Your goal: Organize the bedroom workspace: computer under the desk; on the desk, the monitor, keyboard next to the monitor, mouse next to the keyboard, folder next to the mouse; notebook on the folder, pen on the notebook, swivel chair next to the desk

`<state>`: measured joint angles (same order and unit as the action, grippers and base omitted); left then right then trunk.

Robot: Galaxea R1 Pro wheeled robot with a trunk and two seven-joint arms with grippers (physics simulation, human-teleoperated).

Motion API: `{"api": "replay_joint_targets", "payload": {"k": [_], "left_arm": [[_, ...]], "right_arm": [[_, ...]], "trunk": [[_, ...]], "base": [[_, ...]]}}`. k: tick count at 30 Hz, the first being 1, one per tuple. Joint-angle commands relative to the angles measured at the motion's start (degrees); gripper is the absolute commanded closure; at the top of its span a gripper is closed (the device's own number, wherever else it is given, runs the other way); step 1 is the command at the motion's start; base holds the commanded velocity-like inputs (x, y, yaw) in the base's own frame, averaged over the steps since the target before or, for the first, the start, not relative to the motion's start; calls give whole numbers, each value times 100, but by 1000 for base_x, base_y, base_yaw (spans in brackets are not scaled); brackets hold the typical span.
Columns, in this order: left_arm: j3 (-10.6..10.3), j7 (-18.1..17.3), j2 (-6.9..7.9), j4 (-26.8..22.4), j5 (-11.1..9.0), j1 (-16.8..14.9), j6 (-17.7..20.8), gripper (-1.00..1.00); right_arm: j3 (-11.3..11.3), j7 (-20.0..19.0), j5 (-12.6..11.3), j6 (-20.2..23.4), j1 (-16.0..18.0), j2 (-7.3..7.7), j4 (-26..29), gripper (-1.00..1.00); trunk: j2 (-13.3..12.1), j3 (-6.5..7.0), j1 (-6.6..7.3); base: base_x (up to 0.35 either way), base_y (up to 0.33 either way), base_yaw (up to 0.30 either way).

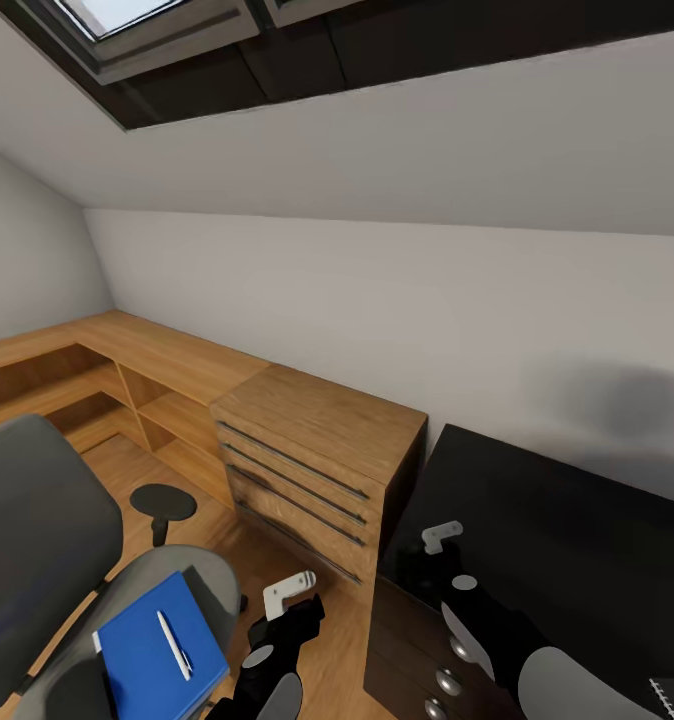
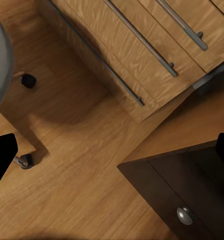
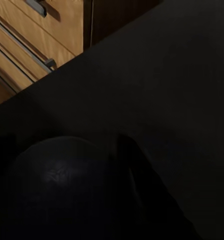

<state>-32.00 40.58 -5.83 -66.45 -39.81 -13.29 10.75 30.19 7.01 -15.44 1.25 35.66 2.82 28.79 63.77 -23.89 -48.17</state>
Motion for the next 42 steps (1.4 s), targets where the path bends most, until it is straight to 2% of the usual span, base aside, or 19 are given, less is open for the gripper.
{"api": "replay_joint_targets", "payload": {"k": [1,23,26,27,28,29,31,32,34,36,42], "left_arm": [[-8,38,2,-8,-18,-6,24,-100],[-8,13,-6,-4,-31,-6,24,-100],[-8,13,-6,-5,-28,-6,24,-100],[-8,12,-6,-3,-33,-7,24,-100],[-8,12,-6,-2,-32,-5,24,-100],[-14,11,-6,-4,-24,-4,24,-100],[-74,11,-6,-7,-19,-4,24,-100],[-217,20,-5,-8,-17,-5,24,-100],[-321,30,0,-8,-12,-4,24,-100],[-371,35,2,-8,-10,-4,24,-100],[-394,37,2,-8,-10,-4,24,-100]], "right_arm": [[55,37,-82,11,2,8,4,100],[29,97,-99,-19,2,15,119,100],[-27,116,-118,112,-1,55,629,100],[-154,139,-150,583,-14,157,1245,100],[-263,181,-192,906,-31,235,1627,100],[-684,751,-394,1486,-341,372,2833,100],[-897,1330,-513,1609,-565,395,3297,100],[-995,1873,-636,1660,-664,395,3588,100],[-1037,2180,-750,1680,-710,397,3820,100],[-1059,2329,-868,1688,-734,401,3983,100],[-1046,2445,-942,1659,-748,375,4196,100]], "trunk": [[4,-7,-1],[4,-7,-1],[4,-7,-1],[4,-7,-1],[4,-7,-1],[4,-7,-1],[4,-7,-1],[4,-7,-1],[4,-7,-1],[4,-7,-1],[4,-7,-1]], "base": [[0,0,0],[0,0,0],[0,0,0],[0,0,0],[0,0,0],[-9,0,0],[-114,0,0],[-263,0,0],[-298,0,0],[-322,0,0],[-334,52,0]]}}
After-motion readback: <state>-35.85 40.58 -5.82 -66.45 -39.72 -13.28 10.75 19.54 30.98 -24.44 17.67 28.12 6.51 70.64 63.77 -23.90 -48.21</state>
